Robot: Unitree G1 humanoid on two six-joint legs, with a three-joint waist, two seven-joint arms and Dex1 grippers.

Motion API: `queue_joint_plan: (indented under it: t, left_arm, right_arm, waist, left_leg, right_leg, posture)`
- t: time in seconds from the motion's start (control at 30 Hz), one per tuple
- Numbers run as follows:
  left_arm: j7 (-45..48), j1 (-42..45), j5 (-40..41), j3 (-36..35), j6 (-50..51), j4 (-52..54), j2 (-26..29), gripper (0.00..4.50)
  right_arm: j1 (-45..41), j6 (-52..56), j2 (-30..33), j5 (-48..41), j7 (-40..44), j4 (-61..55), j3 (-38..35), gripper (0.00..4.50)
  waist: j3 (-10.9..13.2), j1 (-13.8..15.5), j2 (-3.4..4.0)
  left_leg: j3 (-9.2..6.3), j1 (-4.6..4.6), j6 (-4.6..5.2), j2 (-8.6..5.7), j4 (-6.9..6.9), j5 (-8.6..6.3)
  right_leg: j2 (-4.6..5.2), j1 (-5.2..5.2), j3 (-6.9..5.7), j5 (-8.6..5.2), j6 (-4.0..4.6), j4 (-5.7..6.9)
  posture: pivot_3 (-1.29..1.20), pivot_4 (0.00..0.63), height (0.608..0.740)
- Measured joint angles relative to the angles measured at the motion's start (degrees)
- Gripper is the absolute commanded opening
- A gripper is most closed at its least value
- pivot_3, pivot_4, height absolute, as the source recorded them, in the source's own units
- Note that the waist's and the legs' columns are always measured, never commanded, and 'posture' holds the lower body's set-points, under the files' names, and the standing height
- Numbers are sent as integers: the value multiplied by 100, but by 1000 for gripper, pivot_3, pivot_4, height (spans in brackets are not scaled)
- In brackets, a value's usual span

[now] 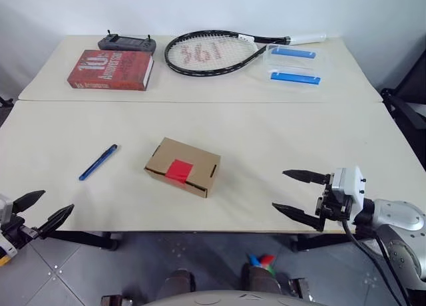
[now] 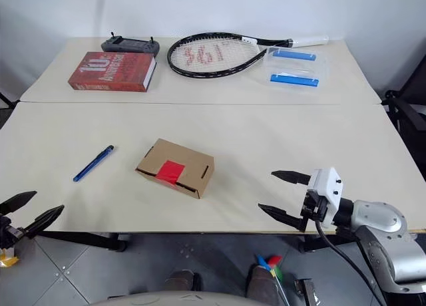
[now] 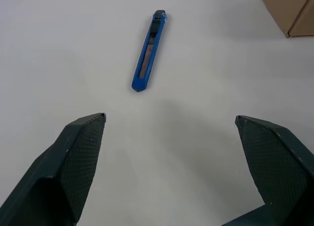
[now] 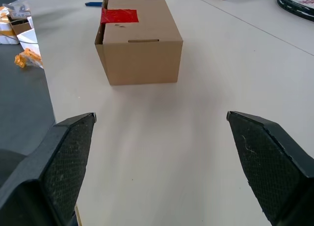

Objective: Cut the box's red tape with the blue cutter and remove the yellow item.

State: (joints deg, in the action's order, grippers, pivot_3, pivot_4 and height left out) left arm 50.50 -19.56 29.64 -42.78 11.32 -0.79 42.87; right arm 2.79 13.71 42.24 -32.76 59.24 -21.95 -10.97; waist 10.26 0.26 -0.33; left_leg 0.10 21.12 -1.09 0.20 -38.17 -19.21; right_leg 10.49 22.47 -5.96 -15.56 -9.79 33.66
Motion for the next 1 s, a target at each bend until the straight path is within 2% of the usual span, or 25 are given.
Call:
queue_joint_plan:
  t: [0.27, 0.33, 0.4, 0.6, 0.73, 0.77, 0.9, 1.0]
  left_arm:
    - [44, 425, 481, 158, 779, 516, 74, 4489]
    - [45, 700, 588, 299, 922, 640, 104, 4092]
    - [-87, 1395, 523, 685, 955, 598, 105, 3598]
    - [-324, 3034, -603, 2271, 471, -244, 191, 1601]
    - [-181, 3421, -1076, 2957, 276, -661, 196, 303]
    - [-108, 3421, -1095, 3056, 275, -698, 194, 27]
    - [234, 3412, -944, 3177, 392, -634, 122, 27]
    - [429, 3241, -737, 3216, 616, -177, 84, 27]
  right_arm:
    - [-12, 243, 1, -9, 108, -33, 321, 4500]
    - [-49, 436, -9, -16, 37, -95, 478, 4085]
    - [-274, 670, -161, 122, -206, -144, 854, 3547]
    - [-1302, 762, -1079, 1190, -1069, 322, 2088, 1411]
    - [-1773, 735, -1469, 1699, -1331, 944, 2478, 0]
    - [-1831, 706, -1533, 1779, -1358, 1046, 2525, 0]
    - [-2084, 618, -1775, 1933, -1383, 1349, 2634, 0]
    - [-2282, 701, -1994, 1853, -1389, 1471, 2600, 0]
  waist:
    - [-1, 13, -2]
    - [-1, 9, -2]
    - [-1, 36, -3]
    - [-2, -25, -4]
    - [-3, -72, -5]
    - [-3, -79, -5]
    - [-3, -81, -6]
    - [-3, -82, -6]
  left_leg:
    - [2, -1, -1, 2, -7, 0]
    - [2, -2, -1, 2, -7, 0]
    - [0, -6, -6, 3, -11, 3]
    - [15, -4, -6, 2, -16, 3]
    - [31, -4, -6, 3, 0, -1]
    - [32, -1, -7, 3, 1, -2]
    - [32, 4, -6, 5, -4, -3]
    - [32, 3, -6, 9, -11, -3]
  right_leg:
    - [0, -1, 1, 0, 0, 5]
    - [0, 0, 1, 0, 0, 7]
    - [-2, -1, 0, 0, 1, 15]
    - [-4, 9, 3, 2, 2, 22]
    - [-3, 24, -1, 2, 2, 19]
    - [-3, 28, -2, 2, 2, 19]
    - [-2, 29, -4, 2, 1, 17]
    - [-3, 27, -4, 2, 1, 21]
  posture:
    - [0, 150, 740]
    - [0, 150, 740]
    - [0, 150, 740]
    - [0, 150, 740]
    - [0, 150, 740]
    - [0, 150, 740]
    - [0, 150, 740]
    - [0, 150, 740]
